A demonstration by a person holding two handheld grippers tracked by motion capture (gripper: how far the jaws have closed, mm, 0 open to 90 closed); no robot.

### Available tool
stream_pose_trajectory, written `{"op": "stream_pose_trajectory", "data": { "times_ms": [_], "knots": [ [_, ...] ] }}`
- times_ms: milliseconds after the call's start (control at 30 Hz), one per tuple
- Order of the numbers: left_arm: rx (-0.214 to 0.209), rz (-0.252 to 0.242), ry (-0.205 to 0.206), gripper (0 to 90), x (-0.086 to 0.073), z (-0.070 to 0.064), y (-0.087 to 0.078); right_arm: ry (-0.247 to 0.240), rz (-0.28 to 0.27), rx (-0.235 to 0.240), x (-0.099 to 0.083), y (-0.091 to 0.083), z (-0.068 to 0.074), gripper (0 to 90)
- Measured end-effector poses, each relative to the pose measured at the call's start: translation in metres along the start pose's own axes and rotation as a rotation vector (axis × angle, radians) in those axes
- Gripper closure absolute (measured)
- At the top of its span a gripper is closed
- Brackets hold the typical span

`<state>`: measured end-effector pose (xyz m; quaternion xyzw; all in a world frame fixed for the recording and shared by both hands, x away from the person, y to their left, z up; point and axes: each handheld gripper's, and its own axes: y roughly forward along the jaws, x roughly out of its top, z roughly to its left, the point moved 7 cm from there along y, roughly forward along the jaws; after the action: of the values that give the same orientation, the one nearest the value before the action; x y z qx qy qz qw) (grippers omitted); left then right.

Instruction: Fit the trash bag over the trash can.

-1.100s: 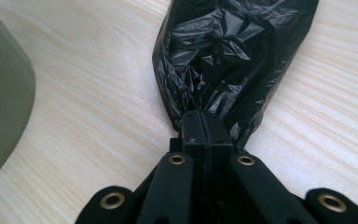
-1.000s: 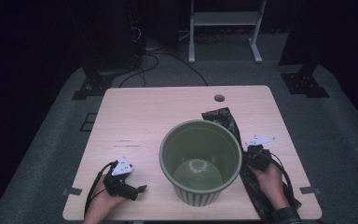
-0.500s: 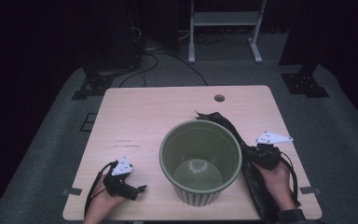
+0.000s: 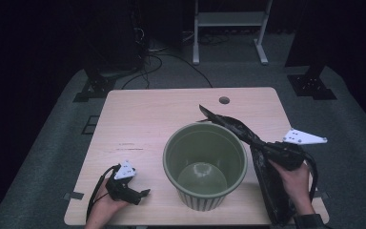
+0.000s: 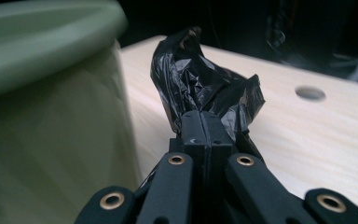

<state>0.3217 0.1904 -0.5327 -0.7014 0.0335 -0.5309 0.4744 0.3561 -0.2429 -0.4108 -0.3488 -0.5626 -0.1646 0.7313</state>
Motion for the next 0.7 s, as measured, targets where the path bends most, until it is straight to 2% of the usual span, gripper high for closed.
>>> {"op": "stream_pose_trajectory", "data": {
  "times_ms": [167,333,700],
  "knots": [
    [0.000,-0.002,-0.001,0.0,0.000,0.000,0.000,-0.014,-0.065,0.054,0.023,-0.014,0.010,90.0],
    [-0.001,0.002,0.001,0.0,0.000,0.000,0.000,-0.044,-0.115,0.118,0.043,-0.025,0.025,90.0],
    [-0.001,0.003,0.001,0.0,0.000,0.000,0.000,-0.098,-0.196,0.233,0.067,-0.042,0.052,90.0]
  ]
}}
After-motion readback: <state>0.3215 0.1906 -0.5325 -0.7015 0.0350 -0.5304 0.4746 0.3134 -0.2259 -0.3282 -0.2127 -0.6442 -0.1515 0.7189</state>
